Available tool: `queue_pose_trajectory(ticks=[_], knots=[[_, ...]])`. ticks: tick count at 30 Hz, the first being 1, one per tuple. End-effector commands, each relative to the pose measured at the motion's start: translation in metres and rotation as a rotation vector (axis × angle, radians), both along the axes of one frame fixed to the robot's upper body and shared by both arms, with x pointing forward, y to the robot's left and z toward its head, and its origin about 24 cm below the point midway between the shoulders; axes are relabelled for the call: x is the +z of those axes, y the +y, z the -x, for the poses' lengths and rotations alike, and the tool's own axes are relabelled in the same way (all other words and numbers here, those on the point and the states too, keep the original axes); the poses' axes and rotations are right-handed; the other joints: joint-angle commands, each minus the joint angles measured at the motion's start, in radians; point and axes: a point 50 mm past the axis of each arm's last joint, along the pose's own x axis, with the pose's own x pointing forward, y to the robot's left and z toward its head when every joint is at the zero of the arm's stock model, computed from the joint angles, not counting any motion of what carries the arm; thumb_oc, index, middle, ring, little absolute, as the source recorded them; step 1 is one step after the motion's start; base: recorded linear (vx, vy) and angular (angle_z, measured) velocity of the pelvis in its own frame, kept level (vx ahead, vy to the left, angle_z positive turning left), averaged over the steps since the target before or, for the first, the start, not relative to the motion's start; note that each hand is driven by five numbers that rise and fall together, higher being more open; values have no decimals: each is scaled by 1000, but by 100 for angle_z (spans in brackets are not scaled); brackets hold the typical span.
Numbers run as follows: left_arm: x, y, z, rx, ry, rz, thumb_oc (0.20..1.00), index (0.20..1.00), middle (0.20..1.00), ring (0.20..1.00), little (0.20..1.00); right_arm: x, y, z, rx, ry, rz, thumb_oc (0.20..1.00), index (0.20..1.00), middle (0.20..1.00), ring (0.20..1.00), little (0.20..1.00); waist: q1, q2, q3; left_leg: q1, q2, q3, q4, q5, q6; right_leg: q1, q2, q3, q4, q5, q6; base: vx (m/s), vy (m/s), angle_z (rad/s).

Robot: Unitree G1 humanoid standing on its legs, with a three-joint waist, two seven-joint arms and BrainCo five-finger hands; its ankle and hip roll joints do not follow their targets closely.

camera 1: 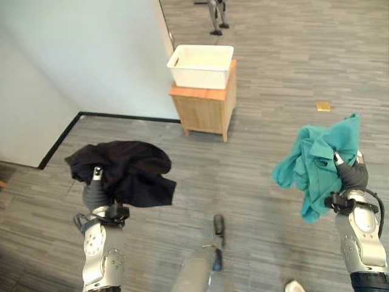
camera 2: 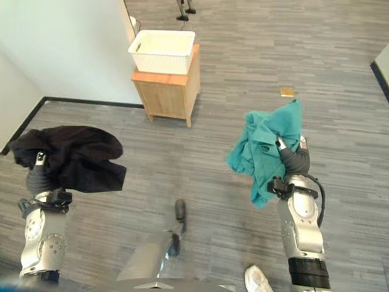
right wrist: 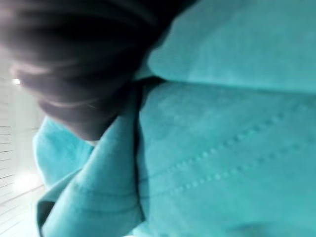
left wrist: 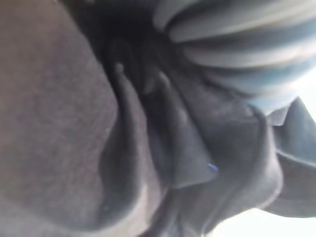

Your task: Pick up bed clothes into laundry basket.

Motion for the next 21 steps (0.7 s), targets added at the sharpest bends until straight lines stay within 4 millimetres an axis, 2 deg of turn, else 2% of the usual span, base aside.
queue_pose_trajectory(ticks=[1,2,3,4,5,7,8,9,10,11,12,13,14,15,16,17,18,20,21], knots=[[46,2,-8,3,-188,-145,200,200,200,200,200,37,6,-1,47,-188,57,200,200,200,200,200,43,-67,-58,4,96,-21,39,170,-182,-132,-185,-62,72,113,5,522,98,-34],[47,2,-8,4,-187,-147,200,200,200,200,200,37,6,-1,47,-188,55,200,200,200,200,200,46,-67,-61,0,100,-18,41,172,-182,-137,-183,-58,73,115,5,501,75,0],[48,1,-9,3,-182,-162,200,200,200,200,200,36,7,-1,41,-187,50,200,200,200,200,200,49,-84,-60,9,78,-11,64,135,-163,-158,-207,-69,176,206,58,282,58,-3],[49,0,-10,-3,-187,-156,200,200,200,200,200,36,11,-2,61,-196,24,200,200,200,200,200,49,-90,-51,30,66,-12,76,105,-142,-196,-214,-70,336,323,105,422,120,9],[50,-2,-11,-13,-198,-146,200,200,200,200,200,36,13,-2,70,-200,23,200,200,200,200,200,40,-78,-42,70,68,-27,71,81,-126,-264,-214,-73,466,371,125,435,170,-15],[50,-3,-12,-6,-195,-146,200,200,200,200,200,38,14,-3,59,-206,43,200,200,200,200,200,12,-51,-19,145,73,-55,60,38,-101,-378,-212,-93,630,388,122,363,153,28],[50,-3,-12,-4,-196,-145,200,200,200,200,200,38,15,-4,60,-207,44,200,200,200,200,200,11,-47,-20,141,77,-56,59,42,-101,-384,-207,-95,632,392,120,274,103,60],[51,-4,-14,-7,-197,-148,200,200,200,200,200,36,15,-5,64,-196,27,200,200,200,200,200,-7,-25,-5,188,86,-87,35,39,-96,-462,-210,-109,688,348,99,404,70,72],[53,-6,-18,-17,-197,-142,200,200,200,200,200,33,20,-5,82,-186,9,200,200,200,200,200,-35,-7,11,266,91,-128,14,13,-97,-568,-237,-140,672,261,60,576,24,58],[55,-7,-21,-31,-210,-135,200,200,200,200,200,31,19,-5,84,-179,3,200,200,200,200,200,-58,0,18,298,93,-165,8,4,-109,-614,-232,-146,585,222,39,564,-58,61],[56,-10,-23,-55,-213,-132,200,200,200,200,200,29,16,-3,74,-164,2,200,200,200,200,200,-77,1,25,318,90,-193,10,-7,-114,-628,-224,-133,530,223,38,446,-133,60],[55,-13,-25,-73,-217,-124,200,200,200,200,200,27,12,-1,57,-159,-10,200,200,200,200,200,-99,-7,32,336,76,-224,15,-26,-122,-638,-202,-88,446,209,36,283,-86,89],[56,-13,-25,-74,-218,-124,200,200,200,200,200,27,12,-1,57,-160,-10,200,200,200,200,200,-100,-4,33,334,79,-226,16,-22,-123,-634,-200,-91,435,217,35,390,-118,111],[55,-15,-27,-90,-229,-109,200,200,200,200,200,25,6,2,29,-155,-21,200,200,200,200,200,-124,-16,31,365,62,-268,7,-54,-137,-644,-179,-20,257,209,40,473,-184,137],[53,-17,-31,-100,-216,-106,200,200,200,200,200,26,1,8,-2,-170,-27,200,200,200,200,200,-151,-25,31,396,69,-309,-20,-70,-152,-630,-177,38,105,255,74,646,-312,121],[50,-20,-32,-109,-203,-109,200,200,200,200,200,22,2,12,7,-151,-28,200,200,200,200,200,-144,-39,13,394,74,-323,-26,-71,-161,-586,-188,26,107,255,74,413,-243,81],[50,-20,-32,-108,-203,-110,200,200,200,200,200,22,2,12,7,-152,-28,200,200,200,200,200,-145,-39,13,395,74,-324,-25,-72,-161,-583,-188,25,104,255,74,225,-175,128],[48,-22,-32,-124,-208,-104,200,200,200,200,200,27,-2,10,26,-152,34,200,200,200,200,200,-143,-39,-1,395,91,-340,-20,-67,-173,-567,-173,25,123,237,47,237,-187,136],[48,-22,-32,-125,-209,-103,200,200,200,200,200,27,-2,10,26,-152,35,200,200,200,200,200,-145,-37,-1,394,92,-342,-19,-68,-174,-567,-172,23,123,237,46,251,-220,42]])
